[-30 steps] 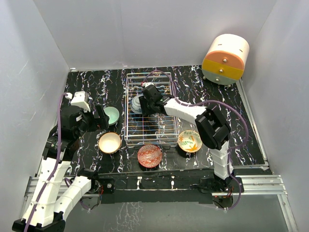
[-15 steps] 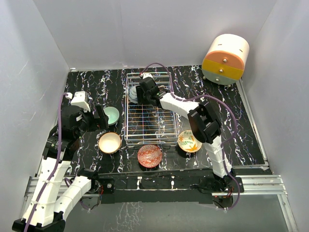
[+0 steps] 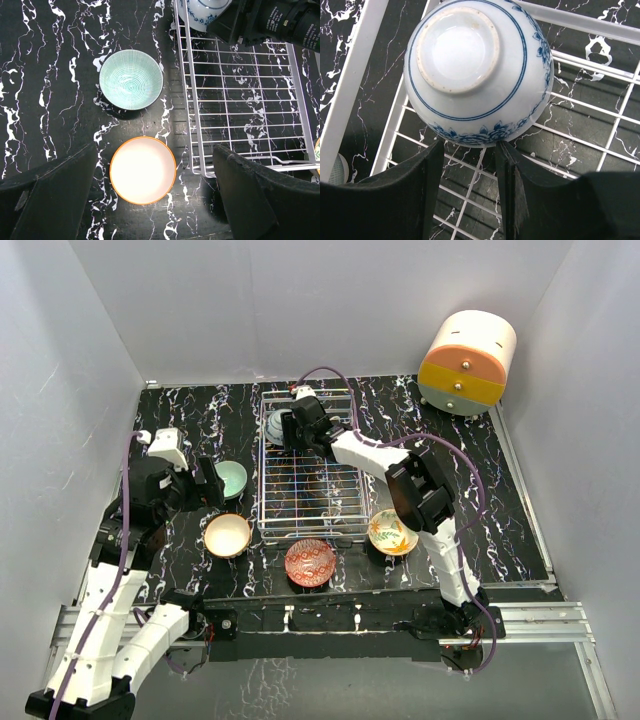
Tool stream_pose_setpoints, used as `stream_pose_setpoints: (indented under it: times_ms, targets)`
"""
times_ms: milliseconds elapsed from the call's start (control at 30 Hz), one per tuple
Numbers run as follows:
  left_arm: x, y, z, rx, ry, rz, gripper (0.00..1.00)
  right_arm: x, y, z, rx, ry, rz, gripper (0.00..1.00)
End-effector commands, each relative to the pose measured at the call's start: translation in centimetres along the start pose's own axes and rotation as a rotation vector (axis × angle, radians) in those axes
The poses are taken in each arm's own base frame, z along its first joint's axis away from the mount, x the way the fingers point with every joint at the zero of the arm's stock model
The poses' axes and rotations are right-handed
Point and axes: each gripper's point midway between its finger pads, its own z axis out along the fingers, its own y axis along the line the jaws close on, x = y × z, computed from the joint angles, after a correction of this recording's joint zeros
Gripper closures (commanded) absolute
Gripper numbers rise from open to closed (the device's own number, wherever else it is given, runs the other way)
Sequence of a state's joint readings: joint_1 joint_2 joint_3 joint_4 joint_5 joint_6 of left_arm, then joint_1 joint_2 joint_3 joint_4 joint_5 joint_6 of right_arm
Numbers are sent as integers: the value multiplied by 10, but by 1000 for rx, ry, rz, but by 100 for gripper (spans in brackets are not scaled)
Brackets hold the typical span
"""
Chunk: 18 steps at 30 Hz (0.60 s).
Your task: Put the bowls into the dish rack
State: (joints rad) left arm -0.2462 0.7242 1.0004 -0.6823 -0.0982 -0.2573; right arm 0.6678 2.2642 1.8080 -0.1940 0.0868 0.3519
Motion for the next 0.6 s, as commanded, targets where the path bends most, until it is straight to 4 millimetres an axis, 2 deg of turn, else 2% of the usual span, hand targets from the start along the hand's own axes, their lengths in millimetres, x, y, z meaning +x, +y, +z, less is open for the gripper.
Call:
stream_pose_setpoints:
  times_ms: [0, 167, 267, 367, 467, 567]
  targets:
    - [-2, 1, 0, -9, -2, 13, 3, -44, 16, -2, -61, -159, -10, 52]
    - [-3, 1, 1, -14, 0, 10, 3, -42, 19, -1, -82, -153, -15, 52]
    - [-3, 2, 3, -19, 1, 6, 3, -43, 21, -11, -88, -146, -14, 52]
    - [1, 4, 10, -34, 12, 3, 3, -57, 23, -38, -105, -185, -6, 51]
    - [6, 3, 20, -35, 20, -15, 3, -76, 29, -72, -132, -243, 0, 42]
    - [12, -1, 33, -17, 28, -43, 3, -90, 30, -104, -140, -276, -14, 41]
